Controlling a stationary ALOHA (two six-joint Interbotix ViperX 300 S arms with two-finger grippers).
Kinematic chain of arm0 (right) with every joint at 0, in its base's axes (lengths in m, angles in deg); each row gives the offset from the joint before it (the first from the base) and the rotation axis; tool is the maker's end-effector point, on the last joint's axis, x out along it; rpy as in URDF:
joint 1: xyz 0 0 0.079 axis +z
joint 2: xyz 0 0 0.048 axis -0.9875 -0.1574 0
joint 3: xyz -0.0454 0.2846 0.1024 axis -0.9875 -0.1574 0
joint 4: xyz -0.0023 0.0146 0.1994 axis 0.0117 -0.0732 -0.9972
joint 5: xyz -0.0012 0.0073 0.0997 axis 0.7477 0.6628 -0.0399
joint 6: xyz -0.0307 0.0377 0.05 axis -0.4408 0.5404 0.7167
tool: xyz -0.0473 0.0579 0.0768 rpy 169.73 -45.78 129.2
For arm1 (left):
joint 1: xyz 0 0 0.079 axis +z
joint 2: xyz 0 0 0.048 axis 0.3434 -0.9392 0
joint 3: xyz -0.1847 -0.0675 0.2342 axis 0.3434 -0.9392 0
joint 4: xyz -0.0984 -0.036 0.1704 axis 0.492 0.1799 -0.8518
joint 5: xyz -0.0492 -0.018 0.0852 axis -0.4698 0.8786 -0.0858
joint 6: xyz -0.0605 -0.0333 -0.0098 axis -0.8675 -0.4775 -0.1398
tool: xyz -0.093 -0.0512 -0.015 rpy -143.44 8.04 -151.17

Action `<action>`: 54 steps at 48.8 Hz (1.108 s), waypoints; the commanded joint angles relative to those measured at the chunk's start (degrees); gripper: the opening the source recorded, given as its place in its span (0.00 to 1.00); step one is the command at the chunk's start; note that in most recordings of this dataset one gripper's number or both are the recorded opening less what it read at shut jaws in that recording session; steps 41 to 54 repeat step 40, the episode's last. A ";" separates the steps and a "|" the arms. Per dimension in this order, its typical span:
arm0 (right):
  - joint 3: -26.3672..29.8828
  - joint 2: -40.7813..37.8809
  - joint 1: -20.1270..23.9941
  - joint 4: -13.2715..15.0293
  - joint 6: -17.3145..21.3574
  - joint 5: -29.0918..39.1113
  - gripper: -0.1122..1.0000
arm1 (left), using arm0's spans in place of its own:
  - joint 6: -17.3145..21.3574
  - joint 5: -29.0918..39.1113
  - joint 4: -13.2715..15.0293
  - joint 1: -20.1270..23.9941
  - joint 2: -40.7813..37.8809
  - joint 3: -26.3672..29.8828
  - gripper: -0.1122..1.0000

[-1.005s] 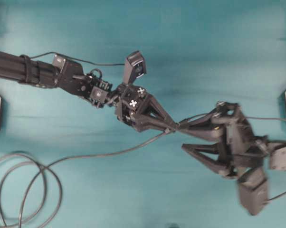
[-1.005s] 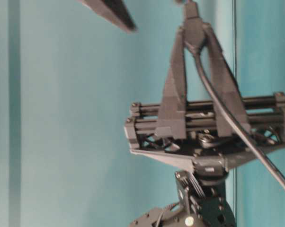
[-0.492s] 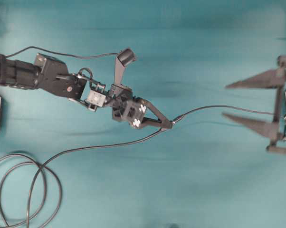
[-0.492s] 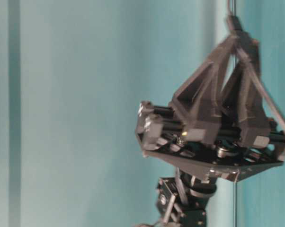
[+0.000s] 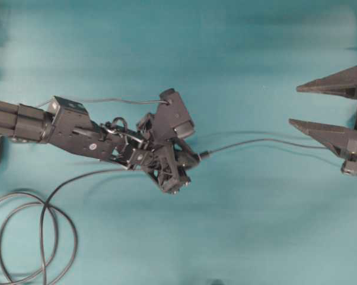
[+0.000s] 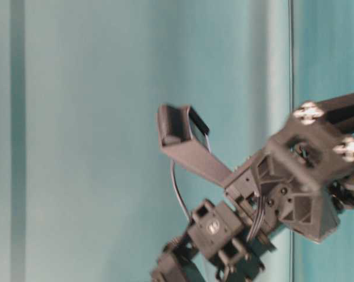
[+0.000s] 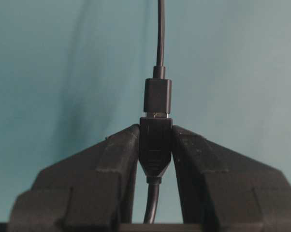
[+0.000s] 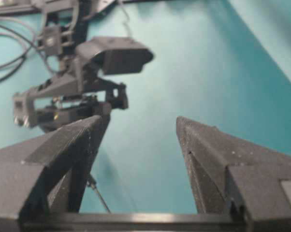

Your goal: Insert the USB using both arms.

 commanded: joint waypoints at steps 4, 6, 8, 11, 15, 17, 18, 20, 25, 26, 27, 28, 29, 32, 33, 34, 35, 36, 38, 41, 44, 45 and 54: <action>0.88 -0.09 -0.09 0.09 0.09 0.18 0.73 | 4.75 2.64 0.09 -0.18 0.88 2.99 0.30; 0.97 -0.09 -0.09 0.09 0.09 0.26 0.73 | 5.19 2.64 0.09 -0.26 0.62 3.25 0.30; 0.97 -0.09 -0.09 0.09 0.09 0.26 0.73 | 5.19 2.64 0.18 -0.26 0.44 3.34 0.30; 0.97 -0.09 -0.18 0.09 0.00 0.26 0.73 | 5.10 2.55 0.18 -0.35 0.26 3.52 0.30; 0.88 -0.09 -0.18 0.09 0.00 0.18 0.73 | 4.83 2.64 0.09 -0.62 0.18 3.43 0.31; 0.79 -0.09 -0.09 0.09 0.00 0.26 0.73 | 4.57 2.64 0.18 -0.79 0.09 3.60 0.38; 0.79 -0.09 -0.09 0.09 0.00 0.26 0.73 | 4.48 2.64 0.09 -0.79 0.18 3.60 0.44; 0.79 0.00 -0.09 0.09 0.00 0.26 0.73 | 4.39 2.90 0.09 -0.97 0.18 3.69 0.55; 0.79 0.18 -0.18 0.09 0.00 0.26 0.73 | 4.22 3.34 0.09 -1.23 0.18 3.87 0.80; 0.79 0.26 -0.18 0.09 0.09 0.26 0.73 | 4.22 3.43 0.09 -1.32 0.18 3.87 0.82; 0.79 0.35 -0.18 0.09 0.00 0.26 0.73 | 4.22 3.52 0.09 -1.32 0.26 3.96 0.83; 0.70 0.53 -0.18 0.00 0.09 0.26 0.73 | 4.22 3.69 0.18 -1.41 0.44 3.96 0.83; 0.70 0.70 -0.18 -0.09 0.09 0.35 0.73 | 4.13 3.96 0.09 -1.41 0.62 3.96 0.82; 0.53 1.58 -0.09 -0.70 0.09 0.79 0.73 | 4.13 5.01 0.09 -1.49 1.76 4.04 0.80; 0.44 2.02 -0.18 -1.05 0.09 0.97 0.73 | 4.13 5.54 0.09 -1.49 2.46 4.04 0.80; 0.18 2.55 -0.09 -1.41 0.09 1.14 0.73 | 4.13 6.15 0.09 -1.49 3.16 3.96 0.79; 0.00 3.16 -0.09 -1.85 0.09 1.23 0.73 | 4.04 6.68 0.09 -1.49 4.04 3.78 0.79; -0.26 3.78 -0.09 -2.37 0.18 1.41 0.73 | 4.04 7.56 0.09 -1.49 5.45 3.60 0.79; -0.97 5.36 -0.09 -3.25 0.18 1.41 0.73 | 4.13 8.61 0.09 -1.49 7.47 3.08 0.79; -1.58 7.12 -0.18 -3.78 0.26 1.49 0.73 | 4.13 9.32 0.09 -1.49 9.58 2.29 0.79; -1.58 7.12 -0.18 -3.78 0.26 1.49 0.73 | 4.13 9.32 0.09 -1.49 9.58 2.29 0.79; -1.58 7.12 -0.18 -3.78 0.26 1.49 0.73 | 4.13 9.32 0.09 -1.49 9.58 2.29 0.79; -1.58 7.12 -0.18 -3.78 0.26 1.49 0.73 | 4.13 9.32 0.09 -1.49 9.58 2.29 0.79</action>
